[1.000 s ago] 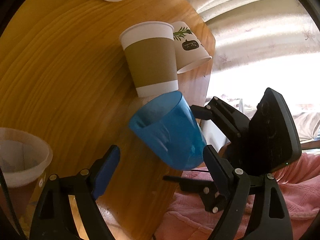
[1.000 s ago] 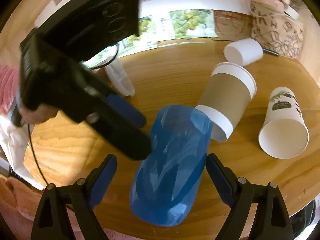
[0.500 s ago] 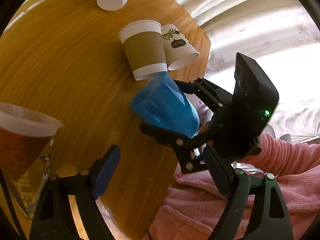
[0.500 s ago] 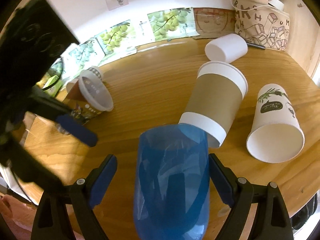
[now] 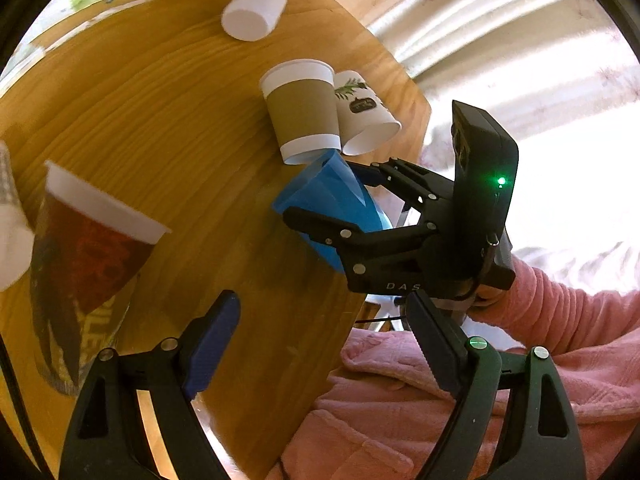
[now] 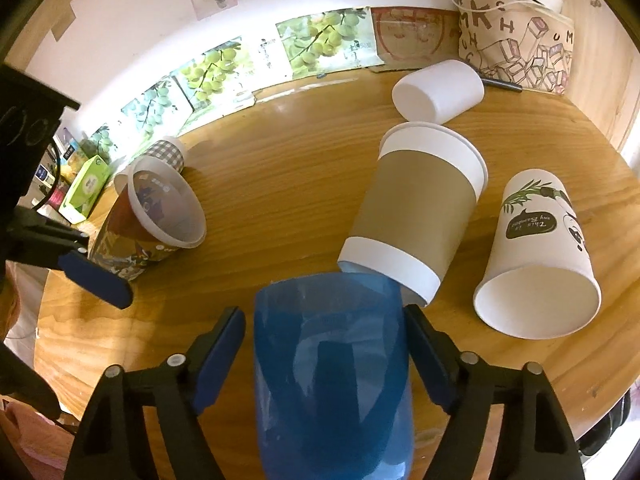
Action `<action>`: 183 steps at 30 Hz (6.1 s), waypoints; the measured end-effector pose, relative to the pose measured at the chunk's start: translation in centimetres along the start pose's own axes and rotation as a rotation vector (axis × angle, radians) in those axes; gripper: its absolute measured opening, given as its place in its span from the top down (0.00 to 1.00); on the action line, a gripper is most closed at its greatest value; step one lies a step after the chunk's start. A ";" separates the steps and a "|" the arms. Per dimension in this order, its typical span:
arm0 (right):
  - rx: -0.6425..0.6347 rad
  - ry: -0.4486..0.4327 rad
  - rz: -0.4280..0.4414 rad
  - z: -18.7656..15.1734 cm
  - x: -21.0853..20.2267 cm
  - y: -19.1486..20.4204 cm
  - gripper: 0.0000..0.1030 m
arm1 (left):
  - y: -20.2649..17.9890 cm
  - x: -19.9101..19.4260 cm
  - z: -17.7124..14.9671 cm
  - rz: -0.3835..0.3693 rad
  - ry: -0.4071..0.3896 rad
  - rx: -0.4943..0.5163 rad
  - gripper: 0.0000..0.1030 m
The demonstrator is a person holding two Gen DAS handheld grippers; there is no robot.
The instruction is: Flip cup upright
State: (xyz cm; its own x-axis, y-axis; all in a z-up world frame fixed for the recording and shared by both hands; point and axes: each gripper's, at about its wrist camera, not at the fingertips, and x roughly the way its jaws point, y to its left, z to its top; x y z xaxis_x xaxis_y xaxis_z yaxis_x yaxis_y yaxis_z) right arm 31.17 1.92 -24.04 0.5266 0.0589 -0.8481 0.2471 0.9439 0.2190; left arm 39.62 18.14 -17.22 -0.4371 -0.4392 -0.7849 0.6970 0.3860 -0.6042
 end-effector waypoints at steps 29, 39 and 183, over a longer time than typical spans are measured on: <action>-0.204 -0.141 0.167 -1.5 -6.9 1.7 0.31 | -4.4 -3.0 -9.2 0.120 -0.363 -0.384 0.15; -0.291 -0.170 0.186 -2.9 -7.1 3.7 0.31 | -6.0 -3.3 -12.9 0.217 -0.460 -0.441 0.15; -0.215 -0.402 0.139 -9.3 -30.6 2.0 0.00 | -27.6 -5.8 -19.8 1.108 -1.041 -0.486 0.00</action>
State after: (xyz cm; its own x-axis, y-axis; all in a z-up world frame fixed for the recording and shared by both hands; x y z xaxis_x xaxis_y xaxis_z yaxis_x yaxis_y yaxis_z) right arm 7.98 5.01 -2.09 0.8265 0.0992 -0.5542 0.0003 0.9843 0.1766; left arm 11.63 26.12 1.24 0.8426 -0.0370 -0.5373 0.0634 0.9975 0.0308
